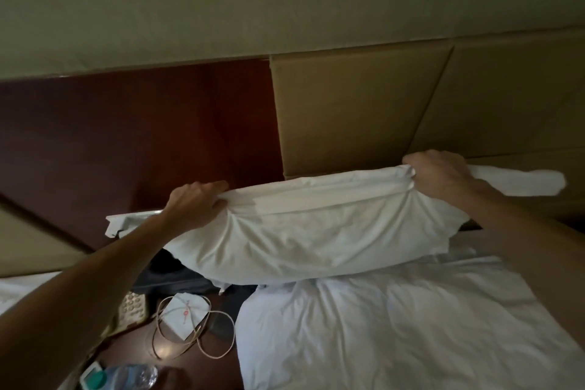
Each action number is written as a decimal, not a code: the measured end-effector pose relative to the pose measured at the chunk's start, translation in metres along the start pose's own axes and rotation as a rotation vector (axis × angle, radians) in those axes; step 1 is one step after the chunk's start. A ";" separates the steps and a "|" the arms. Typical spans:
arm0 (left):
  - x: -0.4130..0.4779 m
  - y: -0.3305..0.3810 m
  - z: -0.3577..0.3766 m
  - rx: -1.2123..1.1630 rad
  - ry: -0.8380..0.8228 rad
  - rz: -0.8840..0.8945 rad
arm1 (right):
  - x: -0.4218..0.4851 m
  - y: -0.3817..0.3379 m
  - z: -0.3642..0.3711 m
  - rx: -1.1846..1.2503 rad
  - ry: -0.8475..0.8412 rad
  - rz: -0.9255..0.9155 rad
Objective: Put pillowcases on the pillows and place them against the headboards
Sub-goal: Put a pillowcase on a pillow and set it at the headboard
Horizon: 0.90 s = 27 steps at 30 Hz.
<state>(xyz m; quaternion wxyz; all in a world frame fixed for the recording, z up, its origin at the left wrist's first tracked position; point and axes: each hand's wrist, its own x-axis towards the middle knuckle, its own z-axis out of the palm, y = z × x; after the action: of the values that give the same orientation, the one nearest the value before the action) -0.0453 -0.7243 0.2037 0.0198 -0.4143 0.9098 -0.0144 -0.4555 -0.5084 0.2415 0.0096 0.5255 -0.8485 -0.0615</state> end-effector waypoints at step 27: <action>0.050 0.051 0.081 0.160 0.054 -0.141 | 0.067 0.011 0.124 -0.071 0.078 -0.054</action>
<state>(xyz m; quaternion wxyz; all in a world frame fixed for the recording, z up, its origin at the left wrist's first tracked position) -0.1125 -0.7299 0.1195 0.0272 -0.4741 0.8744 -0.0996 -0.5049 -0.5515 0.1161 0.0597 0.5497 -0.8302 -0.0711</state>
